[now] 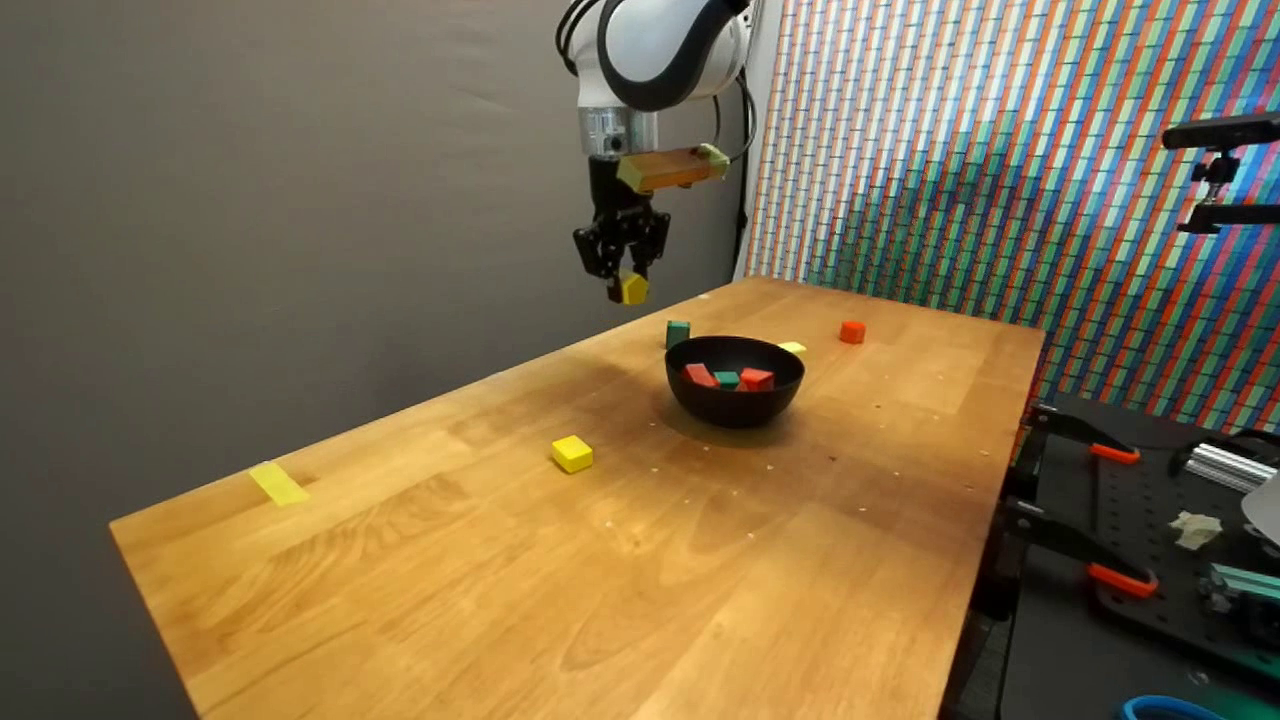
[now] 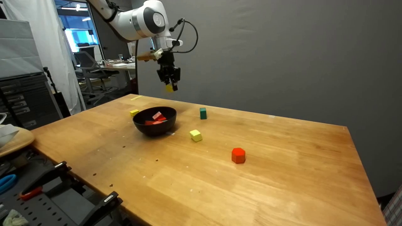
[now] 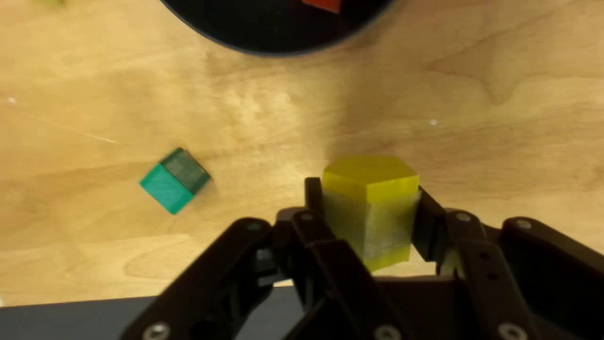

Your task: Put all the blocks on the table in the black bowl

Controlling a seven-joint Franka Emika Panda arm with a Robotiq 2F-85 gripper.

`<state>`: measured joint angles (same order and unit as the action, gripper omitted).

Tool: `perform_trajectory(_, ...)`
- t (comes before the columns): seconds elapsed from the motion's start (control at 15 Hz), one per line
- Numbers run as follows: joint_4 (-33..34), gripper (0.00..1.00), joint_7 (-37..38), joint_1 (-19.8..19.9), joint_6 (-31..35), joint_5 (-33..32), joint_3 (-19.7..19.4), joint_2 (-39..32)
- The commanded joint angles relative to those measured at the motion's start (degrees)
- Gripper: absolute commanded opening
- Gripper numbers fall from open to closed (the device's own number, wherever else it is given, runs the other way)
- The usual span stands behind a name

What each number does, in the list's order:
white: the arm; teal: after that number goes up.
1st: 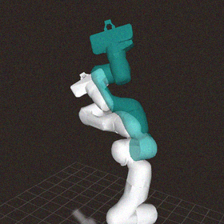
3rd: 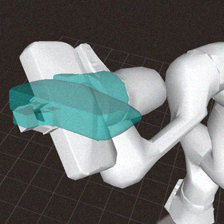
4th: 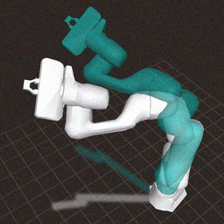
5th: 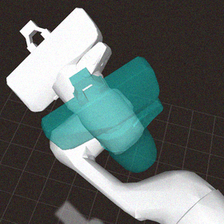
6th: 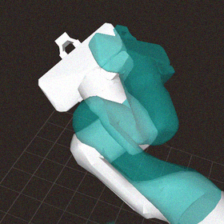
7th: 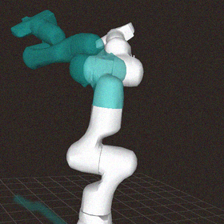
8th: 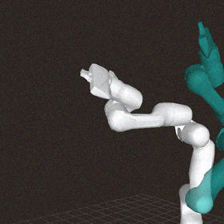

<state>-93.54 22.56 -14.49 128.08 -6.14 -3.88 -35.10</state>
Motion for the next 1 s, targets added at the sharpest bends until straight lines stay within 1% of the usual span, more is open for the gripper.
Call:
perform_trajectory(0.0, -14.2, 0.19, 0.6, 3.0, -3.9, 2.2, 0.8, 9.9)
perform_trajectory(0.07, -17.3, 0.19, 1.2, 3.5, -5.1, 2.6, 0.5, 11.5)
perform_trajectory(0.13, -20.5, 0.19, -0.8, 5.2, -5.0, 4.7, 1.4, 13.2)
perform_trajectory(0.27, -25.6, 0.19, -0.5, 6.3, -4.6, 5.6, 1.1, 15.3)
perform_trajectory(0.33, -27.5, 0.36, 1.3, 6.3, -3.0, 4.6, 0.5, 16.0)
perform_trajectory(0.4, -29.4, 0.69, 1.8, 6.7, -1.1, 4.5, 0.3, 16.9)
perform_trajectory(0.47, -31.1, 0.69, 2.9, 6.9, 1.4, 4.2, 0.1, 17.8)
perform_trajectory(0.67, -35.6, 0.9, 5.5, 7.9, 10.1, 5.7, 0.0, 20.5)
perform_trajectory(0.73, -36.7, 0.99, 5.8, 8.2, 12.1, 6.6, 0.2, 21.3)
perform_trajectory(0.8, -37.8, 1.0, 7.4, 8.1, 14.5, 6.0, -0.3, 22.1)
perform_trajectory(0.93, -39.3, 1.0, 11.8, 7.2, 20.4, 2.4, -2.1, 23.0)
